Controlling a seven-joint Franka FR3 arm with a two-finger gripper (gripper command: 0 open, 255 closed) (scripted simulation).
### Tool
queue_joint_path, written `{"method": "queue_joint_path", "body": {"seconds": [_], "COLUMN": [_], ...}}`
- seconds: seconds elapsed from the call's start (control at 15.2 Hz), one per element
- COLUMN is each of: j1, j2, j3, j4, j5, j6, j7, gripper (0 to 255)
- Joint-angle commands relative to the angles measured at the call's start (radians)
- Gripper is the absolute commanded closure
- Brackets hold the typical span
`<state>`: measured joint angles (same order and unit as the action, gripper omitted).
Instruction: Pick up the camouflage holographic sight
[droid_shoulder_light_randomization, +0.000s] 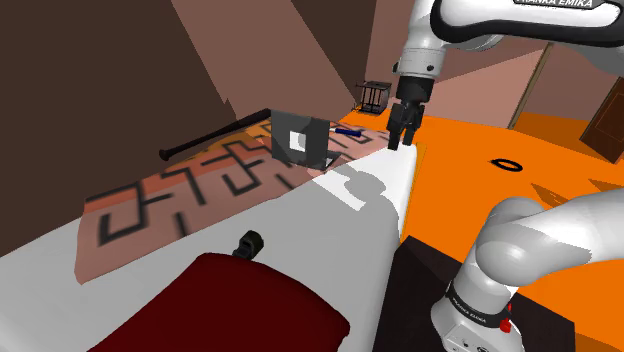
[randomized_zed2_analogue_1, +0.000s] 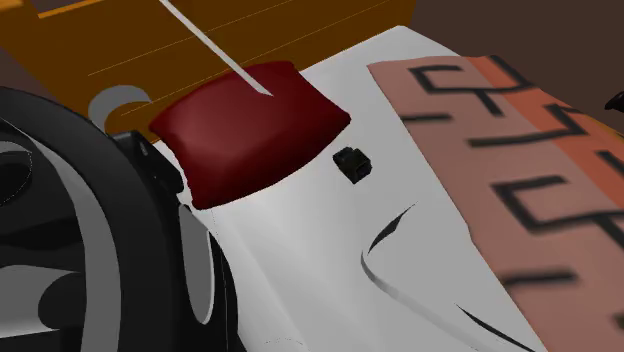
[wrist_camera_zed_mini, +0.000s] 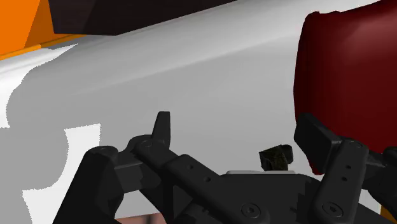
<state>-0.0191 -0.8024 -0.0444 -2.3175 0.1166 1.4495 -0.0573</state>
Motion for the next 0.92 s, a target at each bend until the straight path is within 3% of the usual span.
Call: {"method": "queue_joint_path", "body": {"seconds": [0.0, 0.46, 0.86], "j1": [0.0, -0.02, -0.04], "j2": [0.0, 0.015, 0.116], "j3": [0.0, 0.183, 0.348], "j4": [0.0, -0.124, -0.159], "j5": [0.0, 0.131, 0.224], "j6": [0.0, 0.182, 0.361], "j7": [0.0, 0.3, 0.548], "gripper": [0, 0, 0]}}
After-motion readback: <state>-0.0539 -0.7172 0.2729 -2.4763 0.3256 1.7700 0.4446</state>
